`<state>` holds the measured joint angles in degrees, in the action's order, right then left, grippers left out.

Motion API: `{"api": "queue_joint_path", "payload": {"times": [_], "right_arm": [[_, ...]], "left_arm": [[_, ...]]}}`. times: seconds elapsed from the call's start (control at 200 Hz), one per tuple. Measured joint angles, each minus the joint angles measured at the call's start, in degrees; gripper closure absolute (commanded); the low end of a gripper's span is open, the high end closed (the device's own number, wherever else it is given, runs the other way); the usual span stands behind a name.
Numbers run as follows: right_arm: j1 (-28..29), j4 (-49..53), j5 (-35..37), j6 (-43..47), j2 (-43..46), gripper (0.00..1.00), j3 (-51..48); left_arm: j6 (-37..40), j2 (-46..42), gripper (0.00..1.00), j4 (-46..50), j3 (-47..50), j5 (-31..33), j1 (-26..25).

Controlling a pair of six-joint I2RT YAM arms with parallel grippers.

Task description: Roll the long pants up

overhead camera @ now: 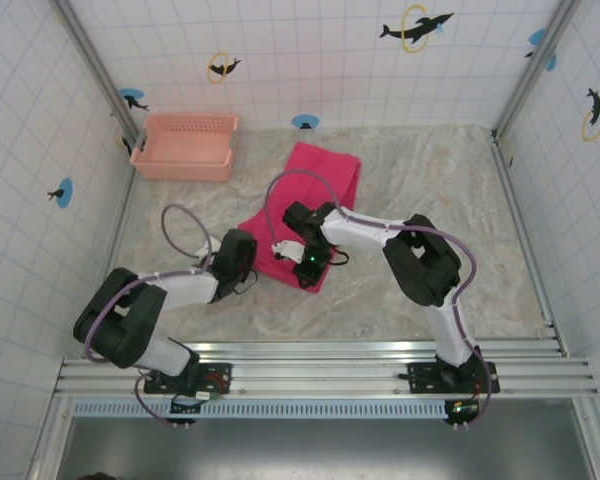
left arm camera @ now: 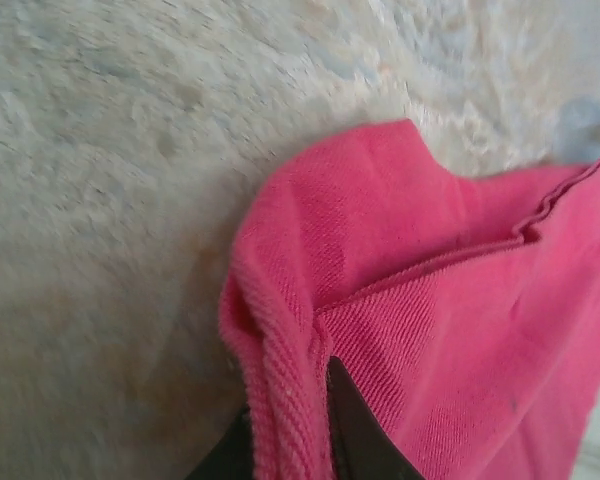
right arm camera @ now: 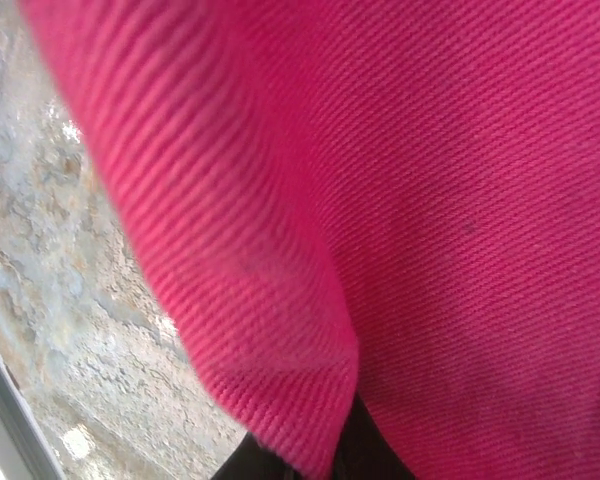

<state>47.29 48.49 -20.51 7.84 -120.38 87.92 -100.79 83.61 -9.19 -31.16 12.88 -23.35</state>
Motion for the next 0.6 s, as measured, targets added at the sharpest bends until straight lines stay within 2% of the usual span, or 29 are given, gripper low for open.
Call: {"api": "queue_joint_path", "payload": {"times": [0.1, 0.12, 0.185, 0.25, 0.31, 0.39, 0.43, 0.6], "right_arm": [[-0.1, 0.9, 2.7, 0.3, 2.4, 0.62, 0.0], [-0.2, 1.0, 3.1, 0.5, 2.9, 0.54, 0.0], [-0.5, 1.2, 4.8, 1.0, 5.4, 0.49, 0.0], [-1.0, 0.9, 6.3, 1.0, 8.3, 0.31, 0.0], [-1.5, 0.8, 7.6, 0.7, 11.1, 0.26, 0.2], [-2.3, 0.7, 9.5, 0.6, 14.8, 0.04, 0.4], [-2.6, 0.6, 10.3, 0.3, 16.5, 0.00, 0.4], [-1.9, -2.2, 16.1, 0.4, 22.9, 0.01, -2.7]], "left_arm": [[1.2, 1.5, 1.00, 17.6, -9.2, -2.7, 0.1], [1.3, 2.3, 1.00, 20.7, -10.7, -3.4, 0.1], [1.4, 5.6, 1.00, 29.2, -14.6, -5.3, 0.2], [1.3, 9.0, 1.00, 36.0, -18.1, -6.4, 0.1], [1.1, 11.5, 1.00, 42.1, -22.4, -7.5, 0.2], [0.8, 14.8, 1.00, 49.3, -27.3, -8.5, 0.1], [0.6, 16.5, 1.00, 52.9, -29.6, -9.0, 0.1], [-0.3, 22.1, 1.00, 63.6, -36.3, -11.3, 0.1]]}}
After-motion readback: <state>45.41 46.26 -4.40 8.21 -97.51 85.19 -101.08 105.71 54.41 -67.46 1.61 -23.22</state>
